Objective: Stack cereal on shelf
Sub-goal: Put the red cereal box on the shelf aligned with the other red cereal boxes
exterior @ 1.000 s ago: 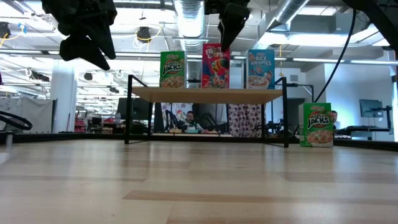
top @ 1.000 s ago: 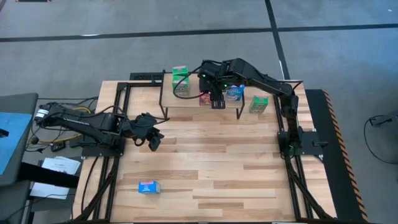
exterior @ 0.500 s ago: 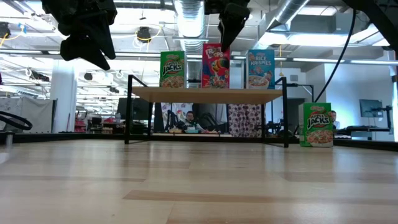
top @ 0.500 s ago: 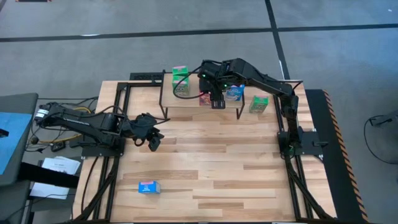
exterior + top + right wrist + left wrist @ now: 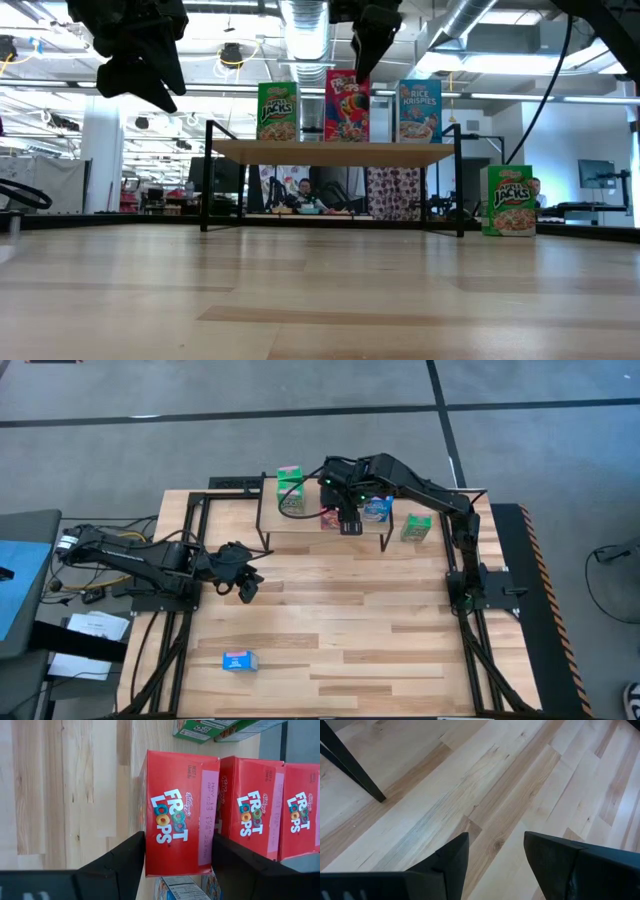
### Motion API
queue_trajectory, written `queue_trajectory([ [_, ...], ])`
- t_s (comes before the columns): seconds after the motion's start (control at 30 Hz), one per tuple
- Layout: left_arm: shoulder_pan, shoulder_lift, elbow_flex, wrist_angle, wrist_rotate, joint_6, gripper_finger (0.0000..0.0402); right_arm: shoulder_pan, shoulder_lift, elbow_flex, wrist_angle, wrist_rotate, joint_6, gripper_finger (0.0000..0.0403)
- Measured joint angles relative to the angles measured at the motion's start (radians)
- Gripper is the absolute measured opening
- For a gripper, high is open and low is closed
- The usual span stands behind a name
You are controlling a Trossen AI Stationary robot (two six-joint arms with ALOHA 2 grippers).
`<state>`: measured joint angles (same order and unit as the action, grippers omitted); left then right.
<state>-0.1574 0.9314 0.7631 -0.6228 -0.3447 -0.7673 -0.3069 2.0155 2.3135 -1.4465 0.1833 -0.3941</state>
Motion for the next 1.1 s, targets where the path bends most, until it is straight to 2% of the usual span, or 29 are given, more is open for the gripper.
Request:
queue_trajectory([
  [1.1,0.0,0.0,0.0,0.0,-0.001,0.0,0.0179,-0.016,0.0,0.0,0.006,-0.021,-0.007,0.0241],
])
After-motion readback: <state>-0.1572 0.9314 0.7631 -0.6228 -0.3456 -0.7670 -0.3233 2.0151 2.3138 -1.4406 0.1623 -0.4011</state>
